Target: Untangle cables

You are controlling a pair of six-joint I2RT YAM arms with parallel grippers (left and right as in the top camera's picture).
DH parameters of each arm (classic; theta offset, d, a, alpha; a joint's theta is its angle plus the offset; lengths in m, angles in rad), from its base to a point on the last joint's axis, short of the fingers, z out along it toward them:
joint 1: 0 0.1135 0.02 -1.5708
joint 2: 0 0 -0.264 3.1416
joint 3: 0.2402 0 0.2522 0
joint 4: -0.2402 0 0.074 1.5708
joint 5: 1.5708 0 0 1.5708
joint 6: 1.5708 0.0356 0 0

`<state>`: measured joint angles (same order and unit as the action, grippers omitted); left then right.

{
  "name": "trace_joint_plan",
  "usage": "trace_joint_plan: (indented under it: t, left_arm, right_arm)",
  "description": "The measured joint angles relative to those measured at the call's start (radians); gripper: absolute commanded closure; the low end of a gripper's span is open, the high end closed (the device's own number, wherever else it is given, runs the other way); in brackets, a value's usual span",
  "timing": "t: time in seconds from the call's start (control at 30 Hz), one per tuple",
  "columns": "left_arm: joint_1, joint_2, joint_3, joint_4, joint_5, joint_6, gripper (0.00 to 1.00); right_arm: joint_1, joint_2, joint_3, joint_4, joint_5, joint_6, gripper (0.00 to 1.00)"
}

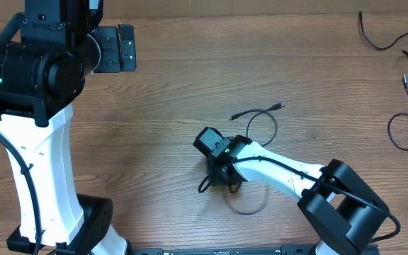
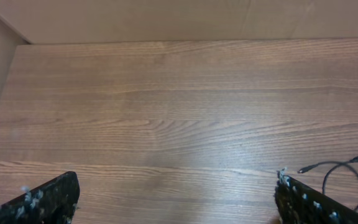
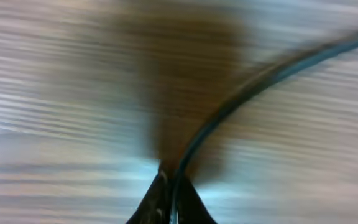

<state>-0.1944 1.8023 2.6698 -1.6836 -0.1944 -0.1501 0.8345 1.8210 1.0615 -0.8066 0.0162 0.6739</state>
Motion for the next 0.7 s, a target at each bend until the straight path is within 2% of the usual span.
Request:
trace_joint_plan:
  t: [0.07, 0.17, 0.3, 0.43, 0.7]
  left_arm:
    - [0.000, 0.000, 0.000, 0.000, 0.013, 0.000, 0.00]
    - [0.000, 0.000, 0.000, 0.000, 0.051, 0.001, 0.00]
    - [0.000, 0.000, 0.000, -0.003, 0.080, 0.003, 0.00]
    - [0.000, 0.000, 0.000, -0.004, 0.091, 0.003, 0.00]
    - [0.000, 0.000, 0.000, -0.004, 0.098, 0.003, 0.00]
  right_arm:
    - [-0.002, 0.007, 0.053, -0.177, 0.097, -0.021, 0.96]
    - [-0.004, 0.005, 0.204, -0.334, 0.201, -0.057, 0.96]
    - [-0.013, -0.021, 0.485, -0.406, 0.265, -0.116, 0.96]
    - [-0.062, -0.071, 0.692, -0.457, 0.287, -0.174, 0.96]
    - [-0.344, -0.098, 1.091, -0.521, 0.223, -0.373, 0.96]
